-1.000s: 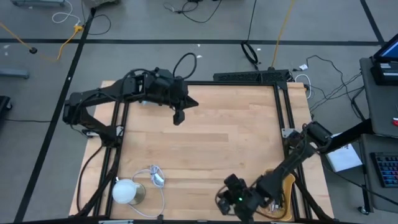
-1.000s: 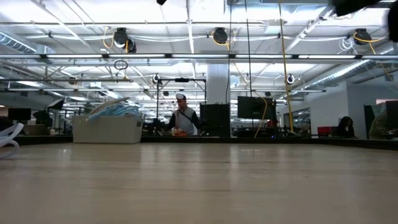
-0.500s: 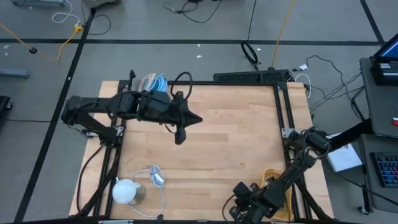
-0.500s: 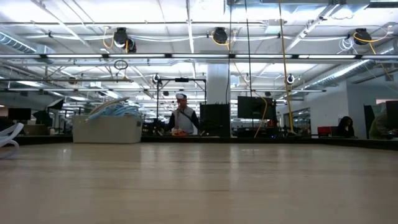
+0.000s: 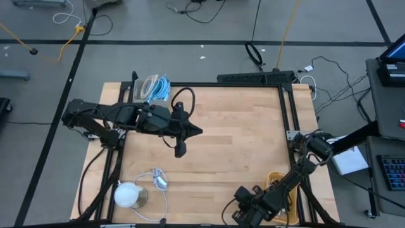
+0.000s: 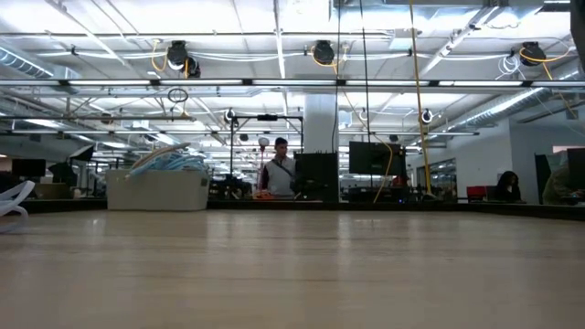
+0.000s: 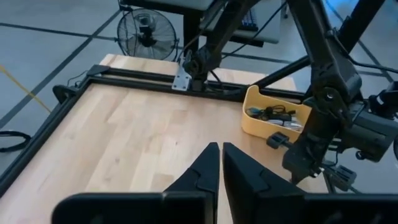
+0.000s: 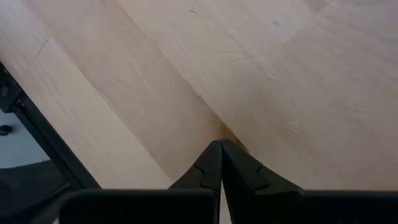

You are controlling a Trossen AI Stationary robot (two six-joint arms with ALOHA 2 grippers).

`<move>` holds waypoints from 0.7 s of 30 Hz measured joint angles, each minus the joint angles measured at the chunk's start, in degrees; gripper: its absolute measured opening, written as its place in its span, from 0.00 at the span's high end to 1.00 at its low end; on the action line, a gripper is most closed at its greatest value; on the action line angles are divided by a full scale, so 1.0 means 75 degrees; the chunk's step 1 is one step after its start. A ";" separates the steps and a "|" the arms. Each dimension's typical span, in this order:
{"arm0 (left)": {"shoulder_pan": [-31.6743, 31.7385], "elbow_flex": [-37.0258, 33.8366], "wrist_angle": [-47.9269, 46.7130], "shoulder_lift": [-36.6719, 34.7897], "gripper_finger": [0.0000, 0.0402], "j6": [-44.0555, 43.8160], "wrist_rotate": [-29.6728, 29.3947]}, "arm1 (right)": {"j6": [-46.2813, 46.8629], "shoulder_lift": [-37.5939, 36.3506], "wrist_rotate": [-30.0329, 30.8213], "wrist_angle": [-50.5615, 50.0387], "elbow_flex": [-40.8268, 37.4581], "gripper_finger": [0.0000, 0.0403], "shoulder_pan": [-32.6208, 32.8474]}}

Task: Pick & Place USB Port
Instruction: Adjust the yellow bin, then return to Home Position

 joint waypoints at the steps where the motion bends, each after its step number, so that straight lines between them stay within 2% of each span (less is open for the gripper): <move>1: 0.0001 0.0000 -0.0010 0.0000 0.94 -0.0013 0.0000 | 0.0089 0.0000 -0.0013 -0.0001 0.0000 1.00 0.0052; 15: -0.0002 0.0000 -0.0419 -0.0055 0.94 -0.0031 -0.0087 | 0.1332 -0.0003 -0.0093 -0.0115 -0.0009 1.00 0.0762; 18: -0.0002 0.0000 -0.0422 -0.0055 0.94 -0.0034 -0.0128 | 0.1212 -0.0025 -0.0095 -0.0106 0.0104 1.00 0.0707; 21: 0.0012 0.0000 -0.0540 -0.0055 0.94 -0.0071 -0.0194 | 0.0421 -0.0114 0.0241 -0.0171 0.0486 1.00 0.0430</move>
